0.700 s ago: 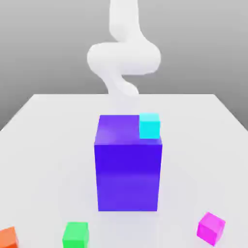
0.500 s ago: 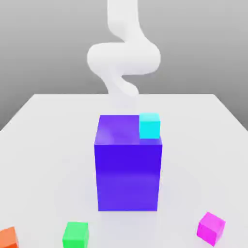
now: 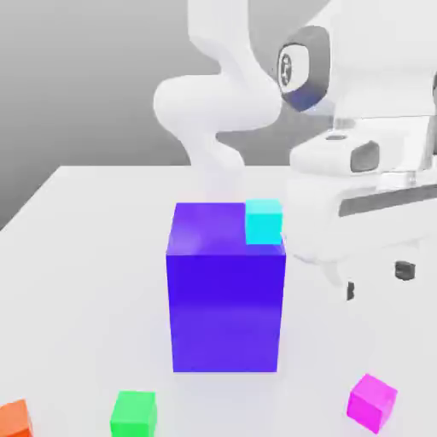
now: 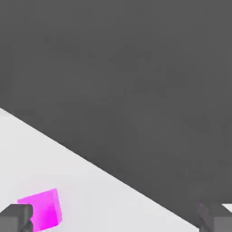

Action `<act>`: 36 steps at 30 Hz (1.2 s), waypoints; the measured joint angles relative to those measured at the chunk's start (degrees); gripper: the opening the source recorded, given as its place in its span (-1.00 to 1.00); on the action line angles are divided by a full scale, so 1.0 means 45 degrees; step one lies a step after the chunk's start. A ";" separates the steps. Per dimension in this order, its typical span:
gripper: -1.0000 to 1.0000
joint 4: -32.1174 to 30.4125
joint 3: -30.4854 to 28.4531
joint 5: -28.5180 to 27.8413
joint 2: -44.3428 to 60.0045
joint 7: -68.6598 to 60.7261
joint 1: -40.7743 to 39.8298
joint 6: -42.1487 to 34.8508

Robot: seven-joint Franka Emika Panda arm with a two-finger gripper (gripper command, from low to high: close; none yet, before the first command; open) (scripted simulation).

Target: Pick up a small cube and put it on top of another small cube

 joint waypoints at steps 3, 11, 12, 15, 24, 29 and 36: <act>0.00 -0.0099 0.0178 -0.0221 0.1393 -0.0317 0.0232 0.0479; 0.00 0.0184 -0.0173 -0.1134 0.5103 -0.0270 0.1101 0.2567; -1.00 0.0239 -0.0257 -0.1207 0.5366 -0.0215 0.1172 0.2771; -1.00 0.0239 -0.0256 -0.1211 0.5366 -0.0212 0.1171 0.2768; -1.00 -0.0197 0.0139 -0.0502 0.3388 -0.0618 0.0652 0.1226; -1.00 -0.0497 -0.1377 0.0417 0.2415 0.0204 -0.0962 0.0581; -1.00 -0.0617 -0.3360 0.1868 0.2556 0.1195 -0.3244 0.0849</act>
